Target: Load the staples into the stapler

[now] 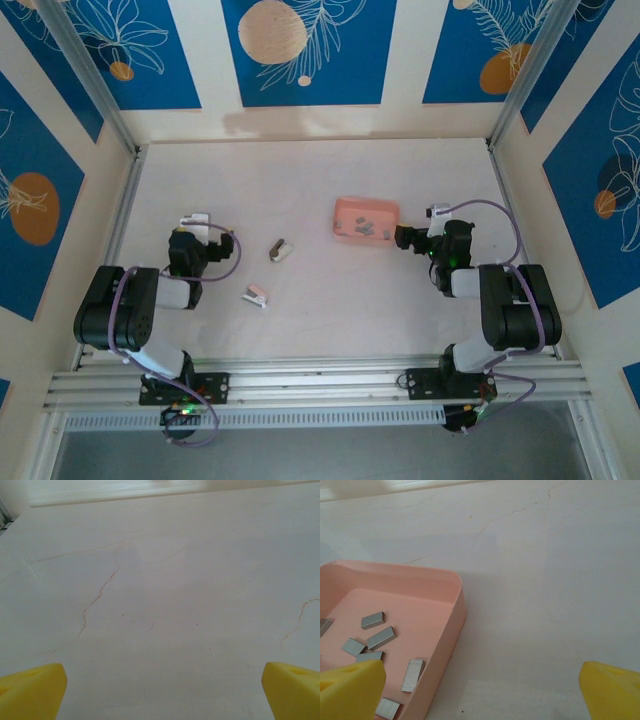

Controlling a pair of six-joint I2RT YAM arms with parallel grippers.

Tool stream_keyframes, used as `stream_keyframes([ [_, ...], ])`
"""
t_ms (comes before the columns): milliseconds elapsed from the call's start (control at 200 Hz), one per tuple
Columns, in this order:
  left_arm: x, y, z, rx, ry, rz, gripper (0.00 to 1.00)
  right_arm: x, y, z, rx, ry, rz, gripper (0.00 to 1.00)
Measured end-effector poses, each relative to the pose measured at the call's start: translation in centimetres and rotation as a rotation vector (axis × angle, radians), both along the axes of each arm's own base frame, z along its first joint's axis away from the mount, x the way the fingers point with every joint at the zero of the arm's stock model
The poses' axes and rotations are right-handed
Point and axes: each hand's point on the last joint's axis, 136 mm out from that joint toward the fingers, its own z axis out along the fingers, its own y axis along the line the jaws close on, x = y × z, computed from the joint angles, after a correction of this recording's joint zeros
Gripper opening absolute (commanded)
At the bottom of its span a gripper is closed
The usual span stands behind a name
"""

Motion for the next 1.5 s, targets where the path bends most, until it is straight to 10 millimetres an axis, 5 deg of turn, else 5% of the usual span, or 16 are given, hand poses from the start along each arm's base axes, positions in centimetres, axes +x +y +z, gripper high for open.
stream_keyframes([
  [705, 0.0, 0.0, 0.0, 0.000, 0.000, 0.000, 1.00, 0.0, 0.0, 0.0, 0.002, 0.000, 0.002, 0.99],
  [1280, -0.1, 0.0, -0.1, 0.001, 0.022, -0.003, 0.87, -0.1, -0.1, 0.1, 0.002, 0.011, -0.004, 0.99],
  [1381, 0.3, -0.1, 1.0, 0.002, 0.045, -0.003, 0.84, -0.1, -0.3, 1.8, -0.003, 0.005, -0.015, 0.99],
  [1501, 1.5, -0.1, 4.8, -0.022, 0.042, 0.007, 0.79, 0.1, -0.1, 6.7, 0.023, -0.059, -0.024, 0.99],
])
